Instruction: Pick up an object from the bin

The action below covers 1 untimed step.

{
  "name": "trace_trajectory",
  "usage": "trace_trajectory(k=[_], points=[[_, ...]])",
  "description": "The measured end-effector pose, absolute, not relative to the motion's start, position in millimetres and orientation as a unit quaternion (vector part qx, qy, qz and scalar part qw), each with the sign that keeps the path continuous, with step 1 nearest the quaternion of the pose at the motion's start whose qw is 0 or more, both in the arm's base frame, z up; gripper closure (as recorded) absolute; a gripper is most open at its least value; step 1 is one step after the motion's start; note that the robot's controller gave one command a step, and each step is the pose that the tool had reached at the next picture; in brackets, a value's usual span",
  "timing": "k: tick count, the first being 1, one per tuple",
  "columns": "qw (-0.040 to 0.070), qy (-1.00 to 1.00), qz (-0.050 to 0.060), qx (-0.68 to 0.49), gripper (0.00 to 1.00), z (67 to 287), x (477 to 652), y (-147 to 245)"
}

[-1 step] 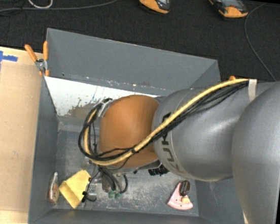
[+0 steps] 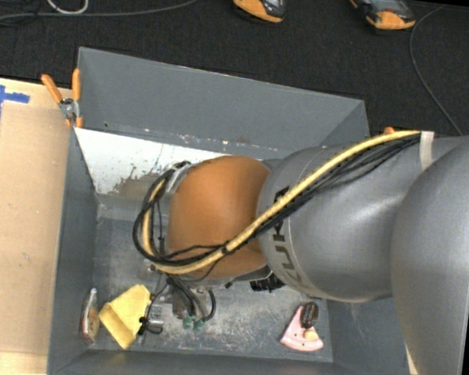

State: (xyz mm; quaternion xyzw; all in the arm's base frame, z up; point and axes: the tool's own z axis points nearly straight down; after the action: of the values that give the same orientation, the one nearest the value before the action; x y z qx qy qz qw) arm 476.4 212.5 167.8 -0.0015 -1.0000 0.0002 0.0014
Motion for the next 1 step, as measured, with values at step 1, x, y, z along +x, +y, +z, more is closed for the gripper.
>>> trace_trajectory(k=[1], points=[[0.001, -0.996, 0.000, 0.091, 0.00, 101.8, 478.7, 216.5]])
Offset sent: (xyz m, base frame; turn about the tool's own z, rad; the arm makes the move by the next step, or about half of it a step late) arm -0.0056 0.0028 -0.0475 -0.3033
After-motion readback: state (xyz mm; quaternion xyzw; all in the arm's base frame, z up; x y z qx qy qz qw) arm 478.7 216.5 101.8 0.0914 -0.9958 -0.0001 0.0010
